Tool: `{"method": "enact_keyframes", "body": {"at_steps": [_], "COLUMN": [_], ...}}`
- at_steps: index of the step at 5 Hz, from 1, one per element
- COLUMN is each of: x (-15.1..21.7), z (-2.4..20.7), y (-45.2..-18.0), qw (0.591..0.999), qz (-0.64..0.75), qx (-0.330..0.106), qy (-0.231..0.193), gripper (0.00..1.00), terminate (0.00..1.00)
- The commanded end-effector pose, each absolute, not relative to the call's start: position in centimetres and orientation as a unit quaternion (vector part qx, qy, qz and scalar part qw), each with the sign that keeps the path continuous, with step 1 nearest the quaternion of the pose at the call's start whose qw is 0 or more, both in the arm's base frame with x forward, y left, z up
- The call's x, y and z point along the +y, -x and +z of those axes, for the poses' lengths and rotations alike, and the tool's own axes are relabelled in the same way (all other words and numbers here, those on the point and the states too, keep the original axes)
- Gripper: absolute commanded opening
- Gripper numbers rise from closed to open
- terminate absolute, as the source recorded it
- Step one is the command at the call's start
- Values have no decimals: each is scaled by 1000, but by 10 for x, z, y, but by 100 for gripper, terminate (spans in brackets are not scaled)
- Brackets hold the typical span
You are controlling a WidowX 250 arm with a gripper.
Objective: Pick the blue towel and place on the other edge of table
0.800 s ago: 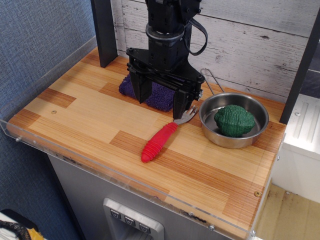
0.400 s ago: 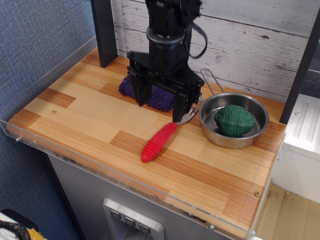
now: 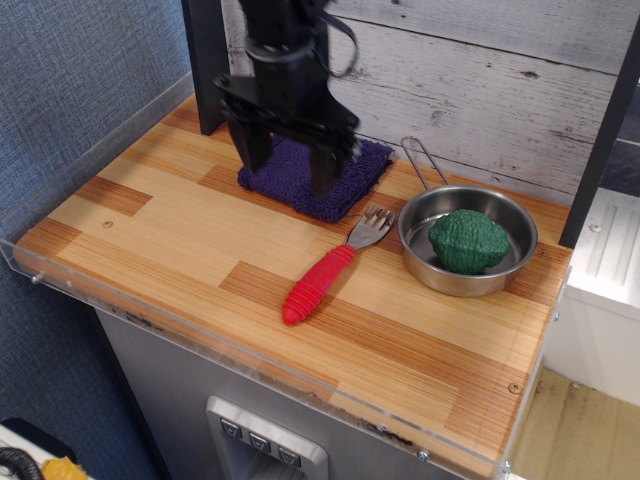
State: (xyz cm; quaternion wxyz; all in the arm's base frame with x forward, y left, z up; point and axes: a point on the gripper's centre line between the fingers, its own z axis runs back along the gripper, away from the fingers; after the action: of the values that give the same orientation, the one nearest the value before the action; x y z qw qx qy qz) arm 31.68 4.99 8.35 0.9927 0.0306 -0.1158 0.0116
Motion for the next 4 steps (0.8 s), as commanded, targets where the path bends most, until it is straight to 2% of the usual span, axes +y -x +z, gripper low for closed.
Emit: {"method": "enact_keyframes", "body": {"at_steps": [1, 2, 4], "x": [92, 91, 80], "z": [86, 74, 63], "y": [-346, -363, -396], "qw": [987, 989, 991], "qz": [40, 40, 28], "qx": [-157, -144, -128], "qy": [-12, 8, 15], "gripper": [100, 100, 100], "terminate": [0, 0, 0]}}
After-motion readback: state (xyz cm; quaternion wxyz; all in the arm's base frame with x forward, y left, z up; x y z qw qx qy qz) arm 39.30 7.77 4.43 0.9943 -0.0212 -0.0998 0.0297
